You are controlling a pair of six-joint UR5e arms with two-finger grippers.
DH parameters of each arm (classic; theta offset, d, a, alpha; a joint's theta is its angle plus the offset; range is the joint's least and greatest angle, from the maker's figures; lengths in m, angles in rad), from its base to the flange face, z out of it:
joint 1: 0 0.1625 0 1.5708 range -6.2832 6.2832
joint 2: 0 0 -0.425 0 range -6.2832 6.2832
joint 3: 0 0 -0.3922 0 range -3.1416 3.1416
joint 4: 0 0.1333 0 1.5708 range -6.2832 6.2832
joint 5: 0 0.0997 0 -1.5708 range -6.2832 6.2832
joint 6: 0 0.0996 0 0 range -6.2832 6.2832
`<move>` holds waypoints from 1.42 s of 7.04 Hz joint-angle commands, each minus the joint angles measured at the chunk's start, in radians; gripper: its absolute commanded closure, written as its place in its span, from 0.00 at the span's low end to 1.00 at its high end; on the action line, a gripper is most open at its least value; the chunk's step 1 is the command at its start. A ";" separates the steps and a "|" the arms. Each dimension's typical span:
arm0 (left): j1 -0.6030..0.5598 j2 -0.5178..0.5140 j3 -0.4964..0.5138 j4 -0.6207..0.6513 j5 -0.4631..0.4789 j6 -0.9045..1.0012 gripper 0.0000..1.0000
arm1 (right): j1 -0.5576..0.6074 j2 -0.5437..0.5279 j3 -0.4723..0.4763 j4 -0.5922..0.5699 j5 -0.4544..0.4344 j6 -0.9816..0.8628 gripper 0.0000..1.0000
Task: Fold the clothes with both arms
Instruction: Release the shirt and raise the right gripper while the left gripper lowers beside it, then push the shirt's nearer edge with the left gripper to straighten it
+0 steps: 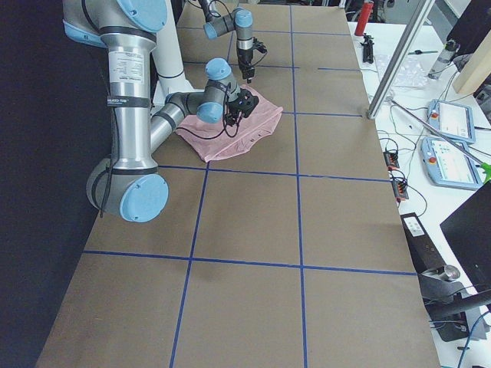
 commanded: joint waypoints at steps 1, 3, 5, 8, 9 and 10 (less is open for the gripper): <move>0.047 0.006 0.022 0.031 0.021 -0.017 0.43 | 0.006 0.055 -0.019 0.007 0.016 -0.001 0.00; 0.046 0.003 0.057 0.031 0.025 -0.014 0.44 | 0.006 0.052 -0.030 0.007 -0.004 0.000 0.00; 0.038 0.000 0.059 0.031 0.042 -0.009 0.46 | 0.005 0.052 -0.047 0.008 -0.005 -0.001 0.00; 0.034 0.004 0.062 0.033 0.045 -0.007 0.55 | 0.008 0.045 -0.044 0.007 -0.005 -0.001 0.00; 0.032 0.004 0.062 0.033 0.047 -0.007 0.56 | 0.006 0.045 -0.044 0.007 -0.005 -0.001 0.00; 0.032 0.006 0.060 0.033 0.047 -0.007 0.59 | 0.008 0.035 -0.045 0.007 -0.005 -0.001 0.00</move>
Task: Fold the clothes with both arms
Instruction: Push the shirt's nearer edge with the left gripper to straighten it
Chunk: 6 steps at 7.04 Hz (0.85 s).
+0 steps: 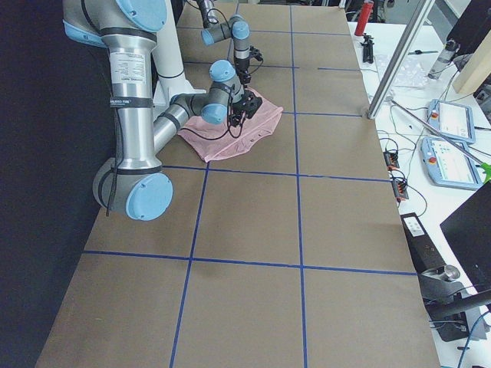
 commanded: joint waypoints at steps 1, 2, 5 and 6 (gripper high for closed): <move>-0.001 0.001 -0.001 0.000 0.001 -0.009 0.71 | -0.001 -0.012 -0.002 0.000 0.000 0.000 0.00; -0.002 0.001 -0.001 0.002 0.001 -0.009 0.98 | -0.002 -0.012 -0.002 0.000 0.000 0.000 0.00; -0.019 -0.003 -0.014 0.026 0.021 -0.009 1.00 | -0.004 -0.009 -0.008 0.000 0.000 0.000 0.00; -0.034 -0.009 -0.016 0.034 0.021 -0.003 1.00 | -0.004 -0.006 -0.010 0.000 0.000 0.000 0.00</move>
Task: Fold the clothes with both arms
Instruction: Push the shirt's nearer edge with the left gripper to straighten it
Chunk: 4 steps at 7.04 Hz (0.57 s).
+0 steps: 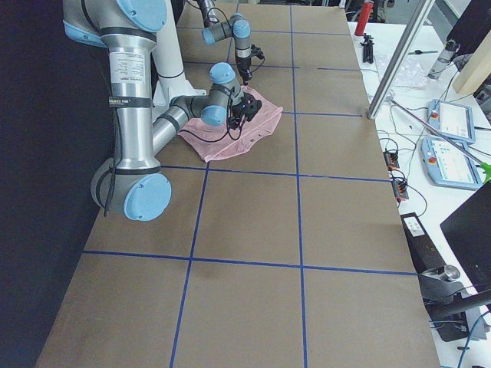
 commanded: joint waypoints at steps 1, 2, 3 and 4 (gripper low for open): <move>-0.030 -0.008 0.000 0.012 0.005 0.011 1.00 | 0.000 0.003 -0.001 0.000 0.000 0.000 0.00; -0.058 -0.017 0.008 0.012 0.008 0.033 1.00 | 0.001 0.003 0.000 0.000 0.000 -0.002 0.00; -0.114 -0.035 0.021 0.008 0.026 0.110 1.00 | 0.001 0.005 -0.001 0.000 0.002 0.000 0.00; -0.175 -0.100 0.107 -0.029 0.071 0.173 1.00 | 0.001 0.008 -0.001 0.000 0.006 0.000 0.00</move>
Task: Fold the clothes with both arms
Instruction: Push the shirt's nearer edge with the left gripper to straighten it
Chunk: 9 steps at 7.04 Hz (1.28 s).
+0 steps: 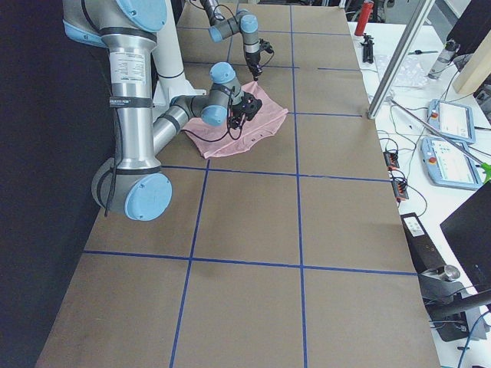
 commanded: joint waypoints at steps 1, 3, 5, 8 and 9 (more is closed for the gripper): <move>-0.161 -0.142 0.196 -0.100 0.041 0.127 1.00 | 0.000 0.006 0.001 0.000 0.007 0.000 0.00; -0.256 -0.261 0.508 -0.381 0.041 0.202 1.00 | -0.001 0.012 -0.002 0.000 0.006 0.000 0.00; -0.313 -0.370 0.807 -0.629 0.041 0.212 1.00 | -0.001 0.030 -0.004 0.000 -0.001 0.002 0.00; -0.314 -0.255 0.596 -0.615 0.025 0.241 0.72 | -0.044 0.212 -0.122 -0.011 -0.016 0.017 0.00; -0.312 -0.187 0.474 -0.613 -0.027 0.226 0.71 | -0.117 0.281 -0.175 -0.024 -0.090 0.086 0.00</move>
